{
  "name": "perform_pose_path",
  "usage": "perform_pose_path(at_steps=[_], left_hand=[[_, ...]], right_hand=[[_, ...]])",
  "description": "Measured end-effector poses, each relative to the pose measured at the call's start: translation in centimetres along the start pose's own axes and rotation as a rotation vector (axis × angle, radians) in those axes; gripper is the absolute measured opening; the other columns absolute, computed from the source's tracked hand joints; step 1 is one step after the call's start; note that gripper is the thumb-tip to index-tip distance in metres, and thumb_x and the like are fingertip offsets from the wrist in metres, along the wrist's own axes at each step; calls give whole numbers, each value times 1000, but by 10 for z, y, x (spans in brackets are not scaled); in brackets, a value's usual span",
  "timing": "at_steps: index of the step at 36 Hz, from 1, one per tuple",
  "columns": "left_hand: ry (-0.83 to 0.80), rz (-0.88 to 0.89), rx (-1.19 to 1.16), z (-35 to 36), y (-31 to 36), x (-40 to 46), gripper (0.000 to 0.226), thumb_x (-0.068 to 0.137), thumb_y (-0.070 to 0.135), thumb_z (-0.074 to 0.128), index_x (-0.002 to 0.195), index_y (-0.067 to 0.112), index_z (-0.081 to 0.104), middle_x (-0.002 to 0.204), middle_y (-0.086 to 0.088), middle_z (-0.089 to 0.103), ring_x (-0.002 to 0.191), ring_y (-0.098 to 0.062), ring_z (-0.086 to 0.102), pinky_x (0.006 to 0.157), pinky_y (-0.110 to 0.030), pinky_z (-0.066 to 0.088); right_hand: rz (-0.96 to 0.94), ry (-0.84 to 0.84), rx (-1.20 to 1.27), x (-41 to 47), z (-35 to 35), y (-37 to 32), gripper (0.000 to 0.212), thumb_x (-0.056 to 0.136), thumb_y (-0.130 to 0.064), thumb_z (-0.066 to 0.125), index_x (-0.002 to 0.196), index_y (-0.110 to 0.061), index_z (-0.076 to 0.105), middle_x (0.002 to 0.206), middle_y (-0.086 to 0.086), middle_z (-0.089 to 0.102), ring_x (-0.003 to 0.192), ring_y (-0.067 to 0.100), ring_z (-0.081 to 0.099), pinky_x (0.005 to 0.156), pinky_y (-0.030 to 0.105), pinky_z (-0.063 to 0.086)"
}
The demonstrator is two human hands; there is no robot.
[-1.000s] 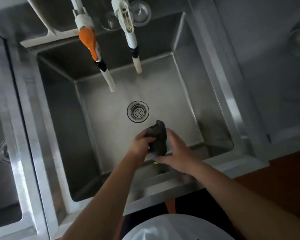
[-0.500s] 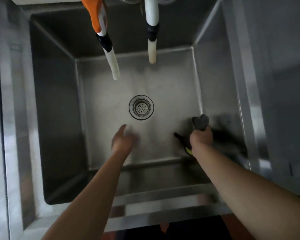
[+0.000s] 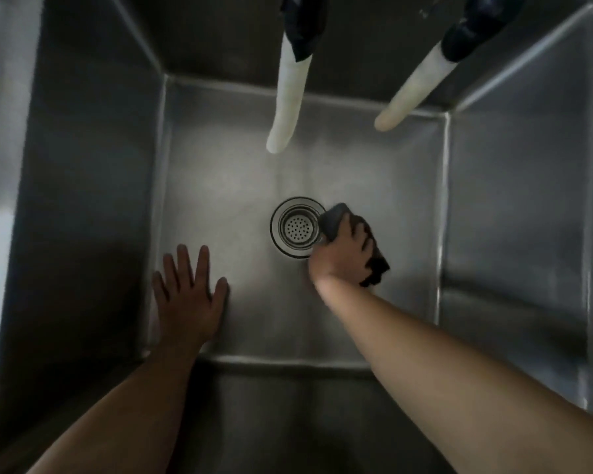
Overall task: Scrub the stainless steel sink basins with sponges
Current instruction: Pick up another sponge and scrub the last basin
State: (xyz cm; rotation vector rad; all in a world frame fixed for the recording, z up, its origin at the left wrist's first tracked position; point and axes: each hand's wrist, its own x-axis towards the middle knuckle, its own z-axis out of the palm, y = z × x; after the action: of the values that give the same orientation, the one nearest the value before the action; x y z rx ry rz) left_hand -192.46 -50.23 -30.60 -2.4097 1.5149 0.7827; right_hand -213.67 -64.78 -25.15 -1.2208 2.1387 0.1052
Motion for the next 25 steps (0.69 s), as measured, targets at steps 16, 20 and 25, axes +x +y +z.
perform_pose_path(at_steps=[16,20,25], left_hand=[[-72,-26,3,4,-8,10,75,83,80,-13,149,48,-25,156,8,-41,139,-14,-46,107,-36,-38],[-49,-25,9,7,-8,10,74,86,78,-8,152,47,-20,158,8,-38,141,-14,-42,109,-37,-35],[-9,-28,23,9,-7,10,72,92,75,2,155,44,-12,162,6,-29,146,-16,-35,112,-37,-32]], right_hand=[[-244,44,463,36,-90,37,12,86,-8,67,95,-16,69,97,13,72,93,25,64,82,30,51],[-301,298,159,83,-131,46,37,85,-26,57,114,-6,66,116,21,68,109,36,63,93,39,48],[-513,364,-192,127,-122,43,50,88,-17,51,136,-3,52,149,20,45,135,39,44,113,44,35]])
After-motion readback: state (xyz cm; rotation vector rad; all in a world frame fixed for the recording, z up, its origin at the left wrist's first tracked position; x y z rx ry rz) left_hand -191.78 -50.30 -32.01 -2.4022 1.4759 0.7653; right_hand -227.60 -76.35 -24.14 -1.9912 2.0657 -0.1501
